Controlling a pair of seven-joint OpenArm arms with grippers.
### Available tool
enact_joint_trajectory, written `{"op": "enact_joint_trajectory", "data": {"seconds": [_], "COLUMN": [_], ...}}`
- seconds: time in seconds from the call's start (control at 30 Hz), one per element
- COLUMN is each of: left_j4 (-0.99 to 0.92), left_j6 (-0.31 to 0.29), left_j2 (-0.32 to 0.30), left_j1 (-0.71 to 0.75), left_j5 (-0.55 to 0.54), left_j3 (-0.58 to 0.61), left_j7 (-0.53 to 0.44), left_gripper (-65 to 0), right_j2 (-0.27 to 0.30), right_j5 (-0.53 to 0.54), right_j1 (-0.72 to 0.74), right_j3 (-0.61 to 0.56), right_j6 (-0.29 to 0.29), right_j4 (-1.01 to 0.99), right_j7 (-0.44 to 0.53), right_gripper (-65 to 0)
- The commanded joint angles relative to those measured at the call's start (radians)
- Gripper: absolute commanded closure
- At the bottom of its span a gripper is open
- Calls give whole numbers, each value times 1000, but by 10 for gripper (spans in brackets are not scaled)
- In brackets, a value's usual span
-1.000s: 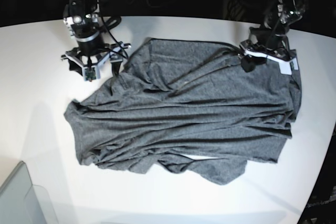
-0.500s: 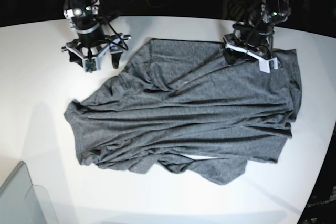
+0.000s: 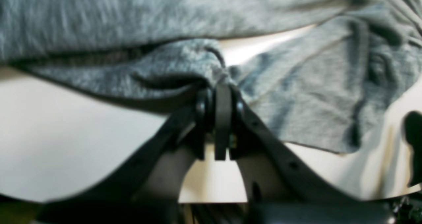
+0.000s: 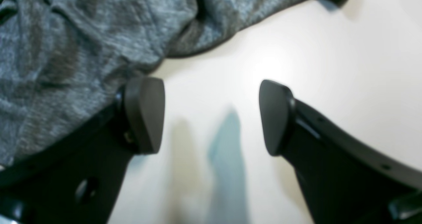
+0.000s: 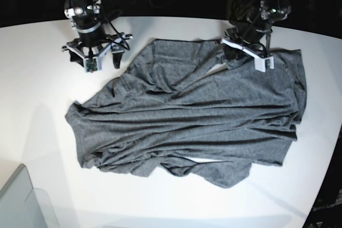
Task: Layout the t-shirt on the table in an organized manner, then fold the t-shirt properly
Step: 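Lower the left gripper onto the collar area and grasp the fabric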
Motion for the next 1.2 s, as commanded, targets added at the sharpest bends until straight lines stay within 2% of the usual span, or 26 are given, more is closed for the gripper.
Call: {"op": "enact_joint_trajectory", "data": {"seconds": [0.0,0.1,0.27,0.43,0.53,0.8,1.07,1.17], "left_j4": [41,102,171,165,167,59,-31,27], "left_j6": [-9,-9,-9,-7,1,1,-5,-5], "left_j2": [0,-3,-16,-77,-141,-250,-263,-302], "left_j1": [-5,2,10,16,38,10,-22,-15], "left_j5": [-10,-36,-168,-306,-366,-367,-367,-367], "left_j3": [0,27,55,56,56,49,49,66], "left_j7": [-20,-17,-16,-16,-16,-16,-14,-14], "left_gripper": [0,0,0,0,0,-1,-6,-65], "right_j2": [0,0,0,2,2,-1,-3,-4], "right_j5": [5,5,4,1,1,5,7,7], "right_j1": [3,3,20,26,40,59,63,63], "right_j3": [1,1,1,1,1,-8,-73,-74], "right_j6": [0,0,0,0,0,0,0,0], "right_j4": [19,19,19,19,19,20,20,19], "right_j7": [23,23,21,23,18,21,17,17], "right_gripper": [-448,-448,-448,-448,-448,-448,-449,-449]}}
